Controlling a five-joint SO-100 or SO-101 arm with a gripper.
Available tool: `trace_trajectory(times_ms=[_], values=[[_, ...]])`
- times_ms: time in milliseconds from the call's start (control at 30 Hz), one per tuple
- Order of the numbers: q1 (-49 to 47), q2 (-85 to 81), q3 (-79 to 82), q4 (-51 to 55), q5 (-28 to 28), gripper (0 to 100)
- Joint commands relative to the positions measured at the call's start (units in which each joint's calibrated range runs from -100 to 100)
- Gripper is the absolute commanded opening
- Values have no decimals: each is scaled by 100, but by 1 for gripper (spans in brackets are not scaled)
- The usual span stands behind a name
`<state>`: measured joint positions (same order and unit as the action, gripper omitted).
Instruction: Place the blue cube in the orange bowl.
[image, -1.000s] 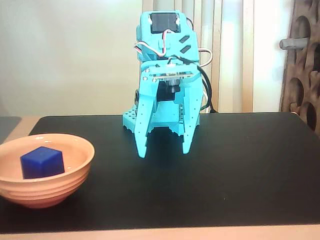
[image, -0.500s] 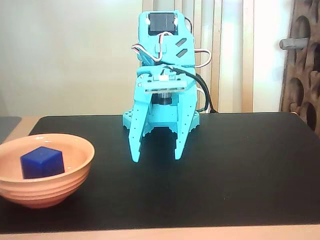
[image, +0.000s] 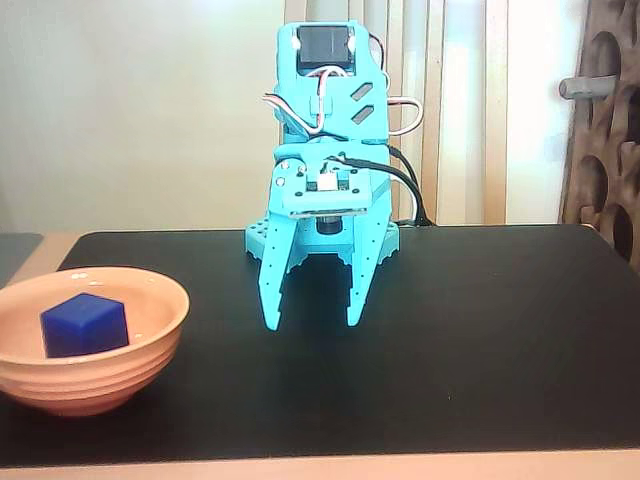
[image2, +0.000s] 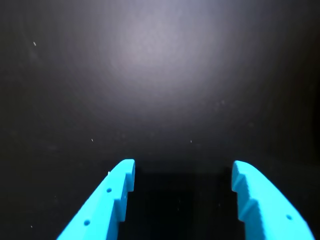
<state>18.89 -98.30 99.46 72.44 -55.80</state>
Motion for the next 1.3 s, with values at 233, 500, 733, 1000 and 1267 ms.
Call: trace_trajectory(times_ms=[233, 500, 733, 1000, 1267], values=[[-14, -102, 54, 213, 37, 23], [-14, -110, 54, 291, 42, 22], [-14, -110, 54, 291, 42, 13], [-4, -119, 54, 291, 42, 0], [-4, -119, 54, 291, 31, 0]])
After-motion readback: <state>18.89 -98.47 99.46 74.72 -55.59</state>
